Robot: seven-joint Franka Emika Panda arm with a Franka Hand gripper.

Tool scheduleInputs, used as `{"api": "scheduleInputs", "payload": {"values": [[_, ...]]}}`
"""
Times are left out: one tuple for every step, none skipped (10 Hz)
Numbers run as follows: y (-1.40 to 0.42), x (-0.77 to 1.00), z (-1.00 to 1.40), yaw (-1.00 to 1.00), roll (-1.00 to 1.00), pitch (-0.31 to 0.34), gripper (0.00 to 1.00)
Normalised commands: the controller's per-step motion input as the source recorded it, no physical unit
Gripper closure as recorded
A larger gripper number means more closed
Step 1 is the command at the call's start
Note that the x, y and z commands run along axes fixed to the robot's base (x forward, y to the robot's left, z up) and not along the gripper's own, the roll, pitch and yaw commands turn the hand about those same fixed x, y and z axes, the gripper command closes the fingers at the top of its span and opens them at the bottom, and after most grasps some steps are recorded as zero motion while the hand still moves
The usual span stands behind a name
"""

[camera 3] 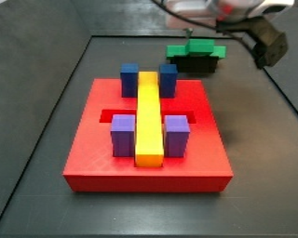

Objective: Pick up the green object. Move up. Place the green object on the fixture. Regrasp the green object. Move to above the board. Insert the green object.
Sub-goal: Regrasp the green object.

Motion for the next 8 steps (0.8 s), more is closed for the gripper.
{"api": "scheduleInputs", "payload": {"values": [[-0.14,0.00,-0.17,0.17,0.33,0.000,0.00],[-0.11,0.00,-0.17,0.16,0.23,0.000,0.00],[-0.09,0.16,-0.17,0.17,0.13,0.000,0.00],[-0.05,0.18,-0.23,0.20,0.07,0.000,0.00],[0.00,0.13,-0.33,0.25,0.01,0.000,0.00],[0.00,0.06,-0.31,0.25,0.00,0.000,0.00],[0.00,0.01,-0.22,0.21,-0.01,0.000,0.00],[0.00,0.00,-0.19,0.18,0.00,0.000,0.00]]}}
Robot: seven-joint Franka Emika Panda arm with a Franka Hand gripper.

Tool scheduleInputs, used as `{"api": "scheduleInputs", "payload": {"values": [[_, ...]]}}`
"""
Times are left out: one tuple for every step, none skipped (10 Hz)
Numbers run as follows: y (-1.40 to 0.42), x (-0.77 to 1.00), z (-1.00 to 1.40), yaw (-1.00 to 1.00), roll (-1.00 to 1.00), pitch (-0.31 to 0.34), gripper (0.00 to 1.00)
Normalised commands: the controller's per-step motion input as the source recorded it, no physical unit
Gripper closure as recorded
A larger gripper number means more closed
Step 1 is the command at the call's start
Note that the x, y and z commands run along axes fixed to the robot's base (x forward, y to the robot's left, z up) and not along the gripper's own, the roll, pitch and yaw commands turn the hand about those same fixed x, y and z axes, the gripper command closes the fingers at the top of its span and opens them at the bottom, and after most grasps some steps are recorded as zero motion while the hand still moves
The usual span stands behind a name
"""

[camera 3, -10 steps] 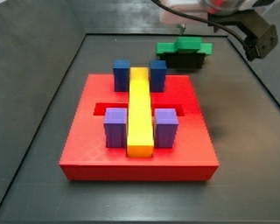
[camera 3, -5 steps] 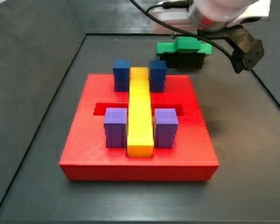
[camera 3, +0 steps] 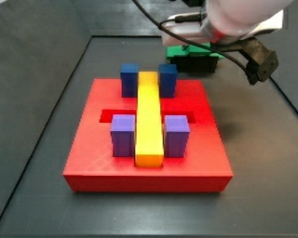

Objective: Pick up the green object. Move up. Place the green object on the fixture. Regrasp the green object. Move to above the board. Insert the green object.
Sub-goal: Regrasp the green object.

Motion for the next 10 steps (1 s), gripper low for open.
{"api": "scheduleInputs", "payload": {"values": [[0.00,0.02,-0.15,0.17,0.00,0.000,0.00],[0.00,0.13,-0.18,0.19,0.00,0.000,0.00],[0.00,0.18,-0.23,0.21,0.00,0.000,0.00],[0.00,0.35,-0.19,0.21,0.20,0.000,0.00],[0.02,0.38,-0.19,0.21,0.24,0.000,0.00],[0.09,0.41,-0.14,0.19,0.21,0.000,0.00],[0.13,0.39,-0.03,0.15,0.16,0.020,0.00],[0.11,0.26,-0.01,0.10,0.15,0.026,0.00],[0.10,0.17,0.00,0.06,0.05,0.031,0.00],[0.07,0.04,0.00,0.01,0.00,0.000,0.00]]}}
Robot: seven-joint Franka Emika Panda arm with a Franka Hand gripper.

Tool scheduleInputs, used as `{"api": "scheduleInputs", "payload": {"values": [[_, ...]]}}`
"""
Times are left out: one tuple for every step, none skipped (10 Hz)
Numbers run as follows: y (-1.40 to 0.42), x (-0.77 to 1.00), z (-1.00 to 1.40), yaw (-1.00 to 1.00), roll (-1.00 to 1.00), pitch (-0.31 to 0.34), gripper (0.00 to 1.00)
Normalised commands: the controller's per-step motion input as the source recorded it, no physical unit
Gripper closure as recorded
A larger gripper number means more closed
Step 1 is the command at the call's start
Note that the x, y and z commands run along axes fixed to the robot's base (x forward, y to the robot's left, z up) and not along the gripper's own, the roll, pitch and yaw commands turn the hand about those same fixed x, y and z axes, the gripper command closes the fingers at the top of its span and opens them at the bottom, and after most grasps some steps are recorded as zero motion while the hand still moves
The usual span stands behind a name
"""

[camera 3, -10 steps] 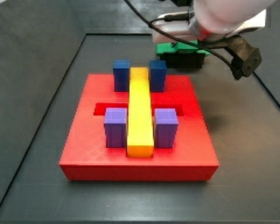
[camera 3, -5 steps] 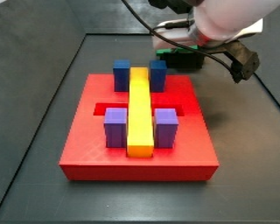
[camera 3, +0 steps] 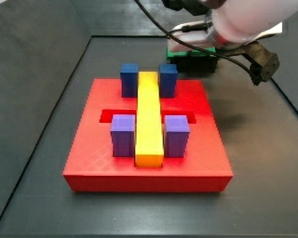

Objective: Pick up the green object. Move up. Place the green object on the fixture. Regrasp the green object. Move to above the board. Insert the green object.
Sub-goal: Regrasp the green object.

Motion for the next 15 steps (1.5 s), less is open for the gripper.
{"api": "scheduleInputs", "payload": {"values": [[0.03,0.00,0.00,0.00,0.00,0.000,0.00],[0.02,0.00,-0.01,0.00,0.00,0.000,0.00],[0.03,0.00,-0.11,0.01,0.08,0.000,0.00],[0.06,0.01,-0.21,0.05,0.19,0.000,0.00],[0.06,0.03,-0.25,0.09,0.26,0.000,0.00],[0.03,0.05,-0.25,0.12,0.25,0.000,0.00],[0.00,0.05,-0.08,0.10,0.14,0.000,0.00],[0.00,0.00,0.00,0.00,0.01,0.000,0.00],[0.00,0.00,0.00,0.00,0.01,0.000,0.00],[0.00,0.00,0.00,0.00,0.00,0.000,1.00],[0.00,0.00,0.00,0.00,0.00,0.000,1.00],[0.00,0.00,0.00,0.00,0.00,0.000,1.00],[0.00,0.00,0.00,0.00,0.00,0.000,1.00],[0.00,0.00,0.00,0.00,0.00,0.000,1.00],[0.00,0.00,0.00,0.00,0.00,0.000,1.00]]}}
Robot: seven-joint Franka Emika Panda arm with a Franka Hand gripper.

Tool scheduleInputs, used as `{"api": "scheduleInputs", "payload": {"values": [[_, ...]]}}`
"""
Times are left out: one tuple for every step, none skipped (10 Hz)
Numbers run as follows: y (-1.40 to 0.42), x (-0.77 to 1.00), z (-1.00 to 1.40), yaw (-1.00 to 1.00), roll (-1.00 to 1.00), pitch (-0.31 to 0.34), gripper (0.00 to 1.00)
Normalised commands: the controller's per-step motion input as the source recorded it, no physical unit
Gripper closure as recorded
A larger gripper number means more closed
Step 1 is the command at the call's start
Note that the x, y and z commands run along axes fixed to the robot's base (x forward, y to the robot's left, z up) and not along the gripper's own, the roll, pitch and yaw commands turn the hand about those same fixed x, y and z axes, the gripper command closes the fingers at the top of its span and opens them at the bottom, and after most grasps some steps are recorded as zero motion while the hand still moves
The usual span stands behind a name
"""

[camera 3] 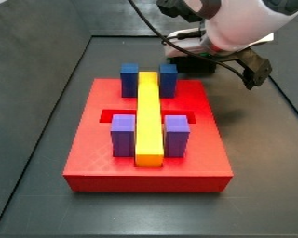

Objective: Pick up the green object. Move up. Place the green object on the fixture. Regrasp the green object. Move to above the board. Insert the green object.
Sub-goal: Regrasp the green object.

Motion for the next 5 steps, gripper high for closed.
{"api": "scheduleInputs", "payload": {"values": [[0.00,0.00,0.00,0.00,0.00,0.000,1.00],[0.00,0.00,0.00,0.00,0.00,0.000,1.00],[0.00,0.00,0.00,0.00,0.00,0.000,1.00],[0.00,0.00,0.00,0.00,0.00,0.000,1.00],[0.00,0.00,0.00,0.00,0.00,0.000,1.00]]}}
